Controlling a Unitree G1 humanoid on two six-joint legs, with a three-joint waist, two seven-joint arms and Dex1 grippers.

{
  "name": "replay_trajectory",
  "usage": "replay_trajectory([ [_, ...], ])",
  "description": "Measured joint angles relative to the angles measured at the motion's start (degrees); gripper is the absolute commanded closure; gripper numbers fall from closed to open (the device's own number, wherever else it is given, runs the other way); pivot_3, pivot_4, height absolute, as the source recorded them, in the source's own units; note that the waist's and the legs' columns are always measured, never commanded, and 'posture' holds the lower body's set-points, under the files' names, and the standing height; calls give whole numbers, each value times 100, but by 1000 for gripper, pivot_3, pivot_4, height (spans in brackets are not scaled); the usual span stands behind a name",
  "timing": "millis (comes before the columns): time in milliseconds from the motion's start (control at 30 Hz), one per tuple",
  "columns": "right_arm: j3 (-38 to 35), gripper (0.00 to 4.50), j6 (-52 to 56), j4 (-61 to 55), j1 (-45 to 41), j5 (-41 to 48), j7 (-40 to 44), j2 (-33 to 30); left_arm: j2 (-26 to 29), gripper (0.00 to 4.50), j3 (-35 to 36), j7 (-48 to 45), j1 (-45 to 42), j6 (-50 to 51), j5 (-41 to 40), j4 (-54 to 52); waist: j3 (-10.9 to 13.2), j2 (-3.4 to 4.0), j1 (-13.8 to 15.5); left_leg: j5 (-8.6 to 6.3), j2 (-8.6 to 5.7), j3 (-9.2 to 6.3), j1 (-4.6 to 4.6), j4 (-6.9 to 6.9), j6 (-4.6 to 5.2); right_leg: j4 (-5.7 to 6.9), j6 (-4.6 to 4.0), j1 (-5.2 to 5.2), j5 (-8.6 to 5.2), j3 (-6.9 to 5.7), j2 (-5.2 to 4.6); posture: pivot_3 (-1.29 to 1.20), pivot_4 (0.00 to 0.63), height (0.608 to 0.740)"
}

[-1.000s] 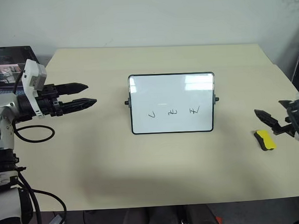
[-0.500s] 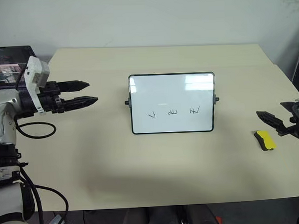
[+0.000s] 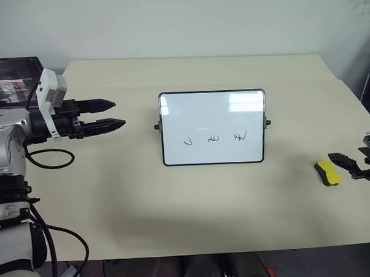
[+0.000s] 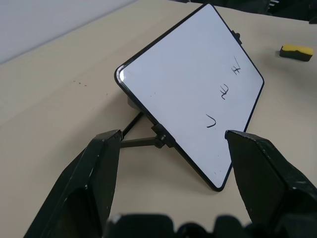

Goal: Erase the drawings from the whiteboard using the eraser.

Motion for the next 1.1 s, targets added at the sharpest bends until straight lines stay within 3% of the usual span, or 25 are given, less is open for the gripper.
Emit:
replay_trajectory([
  [367, 559, 26, -64, 637, -218, -319, -140, 307, -14, 867, 0, 14, 2, 17, -2, -61, 0, 0, 5, 0, -2, 0, -4, 9, 0, 4, 0, 0, 0, -1, 1, 0, 150, 740],
  [1100, 787, 26, -271, 1289, -244, -675, 7, 429, -13, 867, 0, 86, 2, 49, 1, -104, 0, 0, 2, 0, -2, 1, -2, 12, 0, 8, 0, 0, 0, 0, 2, 0, 150, 740],
])
